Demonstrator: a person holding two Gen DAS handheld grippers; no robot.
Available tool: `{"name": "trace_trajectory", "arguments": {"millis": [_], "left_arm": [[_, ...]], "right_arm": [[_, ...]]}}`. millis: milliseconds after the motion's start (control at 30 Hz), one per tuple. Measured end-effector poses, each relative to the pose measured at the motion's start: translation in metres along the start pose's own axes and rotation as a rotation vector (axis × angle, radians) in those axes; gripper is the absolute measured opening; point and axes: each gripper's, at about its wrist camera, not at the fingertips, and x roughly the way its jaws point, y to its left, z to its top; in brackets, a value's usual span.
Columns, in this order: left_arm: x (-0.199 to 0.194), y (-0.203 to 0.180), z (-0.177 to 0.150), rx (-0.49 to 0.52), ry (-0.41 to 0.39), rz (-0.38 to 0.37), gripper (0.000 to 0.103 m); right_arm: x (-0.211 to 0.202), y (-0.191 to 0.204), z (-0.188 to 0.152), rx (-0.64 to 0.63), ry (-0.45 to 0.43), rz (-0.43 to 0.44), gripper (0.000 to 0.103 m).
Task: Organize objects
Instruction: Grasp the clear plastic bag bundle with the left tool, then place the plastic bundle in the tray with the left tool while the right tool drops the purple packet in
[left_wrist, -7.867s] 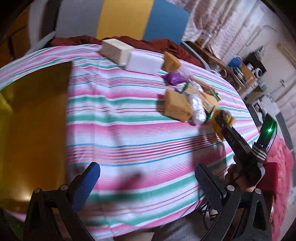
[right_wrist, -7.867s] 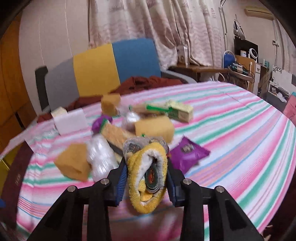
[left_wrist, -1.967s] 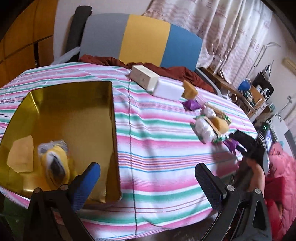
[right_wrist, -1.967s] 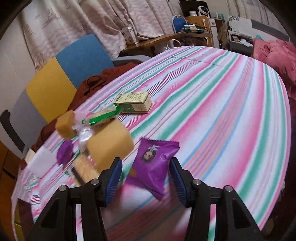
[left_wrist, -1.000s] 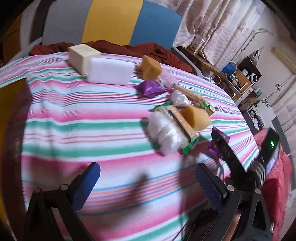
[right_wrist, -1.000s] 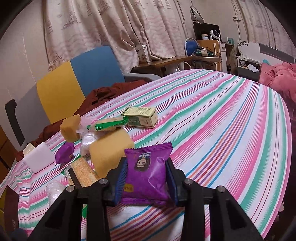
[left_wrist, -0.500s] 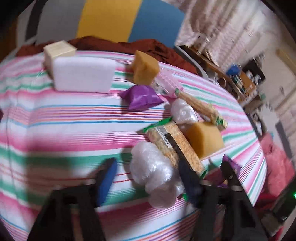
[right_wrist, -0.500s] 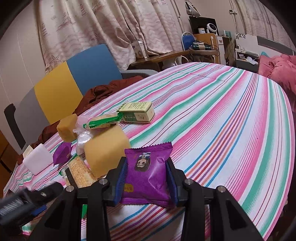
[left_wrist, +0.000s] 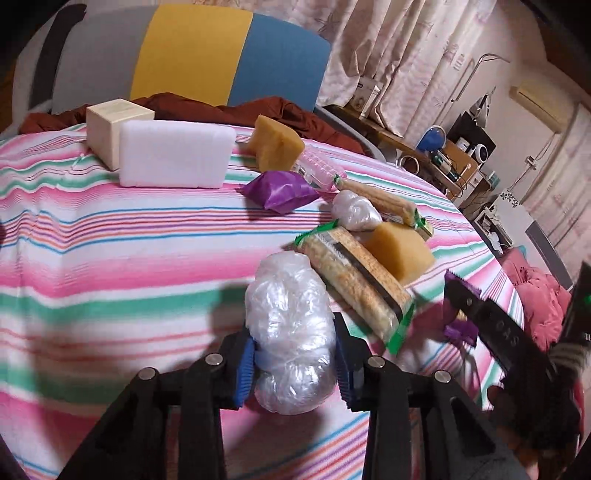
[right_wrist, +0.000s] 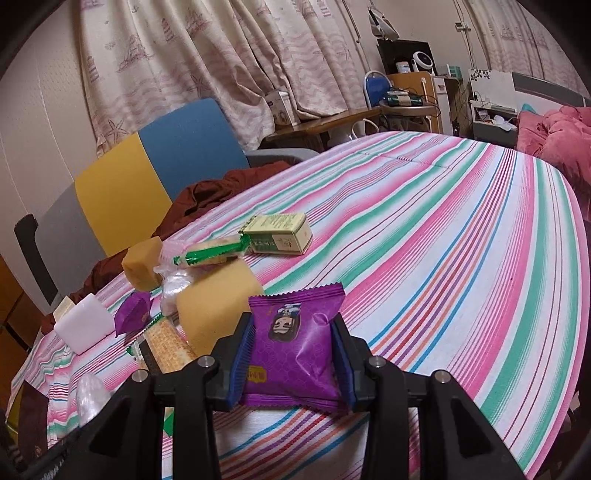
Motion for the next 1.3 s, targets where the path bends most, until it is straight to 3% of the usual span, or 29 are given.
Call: {"name": "trace_trajectory", "arguments": {"millis": [267, 400, 767, 1100, 1300], "left_arm": [[-0.033, -0.007, -0.033, 0.066, -0.04, 0.041, 0.037], [-0.049, -0.003, -0.044, 0.054, -0.034, 0.035, 0.036], [-0.115, 0.015, -0.05, 0.046, -0.115, 0.026, 0.036], [-0.17, 0.06, -0.044, -0.064, -0.181, 0.05, 0.036], [-0.196, 0.089, -0.045, -0.125, -0.215, 0.085, 0.036]], "right_arm": [[-0.003, 0.017, -0.001, -0.088, -0.015, 0.005, 0.04], [-0.006, 0.024, -0.002, -0.123, -0.031, -0.001, 0.04], [-0.022, 0.052, -0.009, -0.273, -0.093, 0.01, 0.04], [-0.045, 0.088, -0.031, -0.463, -0.129, 0.058, 0.04], [-0.059, 0.106, -0.043, -0.48, -0.085, 0.137, 0.04]]}}
